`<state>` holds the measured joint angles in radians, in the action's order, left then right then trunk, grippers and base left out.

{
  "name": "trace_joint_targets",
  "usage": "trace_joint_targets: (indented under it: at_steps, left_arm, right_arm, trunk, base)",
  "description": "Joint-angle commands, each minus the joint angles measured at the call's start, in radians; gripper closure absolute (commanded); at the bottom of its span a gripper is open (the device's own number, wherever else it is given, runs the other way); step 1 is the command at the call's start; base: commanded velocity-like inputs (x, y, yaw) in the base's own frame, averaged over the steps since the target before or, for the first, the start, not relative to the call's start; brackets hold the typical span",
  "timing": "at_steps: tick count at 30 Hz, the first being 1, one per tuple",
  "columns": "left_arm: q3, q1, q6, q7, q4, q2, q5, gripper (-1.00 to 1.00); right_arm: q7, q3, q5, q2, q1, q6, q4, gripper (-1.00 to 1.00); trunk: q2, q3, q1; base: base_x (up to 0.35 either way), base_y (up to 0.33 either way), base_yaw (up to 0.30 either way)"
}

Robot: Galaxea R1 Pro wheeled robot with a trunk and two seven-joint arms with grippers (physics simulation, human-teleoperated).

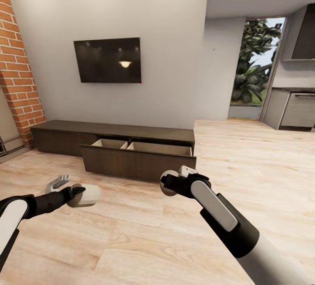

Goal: Place each of the two pumpkins and all three candles from the living room inside a cabinet in the living room (use any cabinet), then make sure every cabinet is closed, and position the cauldron so it is next to a table in the living room.

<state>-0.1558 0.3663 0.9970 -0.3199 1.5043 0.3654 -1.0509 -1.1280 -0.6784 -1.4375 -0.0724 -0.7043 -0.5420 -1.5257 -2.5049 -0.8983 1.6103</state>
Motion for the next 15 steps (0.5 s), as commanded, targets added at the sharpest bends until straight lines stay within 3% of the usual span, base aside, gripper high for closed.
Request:
trace_joint_targets:
  at_steps: [1, 15]
  left_arm:
    - [0.0, 0.0, 0.003, -0.01, 0.001, 0.002, -0.013, 1.0]
    - [0.025, 0.0, 0.003, -0.011, -0.003, 0.006, -0.015, 1.0]
  right_arm:
    - [-0.005, -0.001, -0.003, 0.0, -0.001, -0.009, 0.0, 1.0]
    - [0.045, -0.001, -0.003, 0.002, -0.001, -0.009, 0.007, 1.0]
  trunk:
    - [0.0, 0.002, -0.001]
    - [0.003, 0.044, -0.007]
  base:
    - [0.0, 0.0, -0.226]
    - [0.0, 0.0, -0.243]
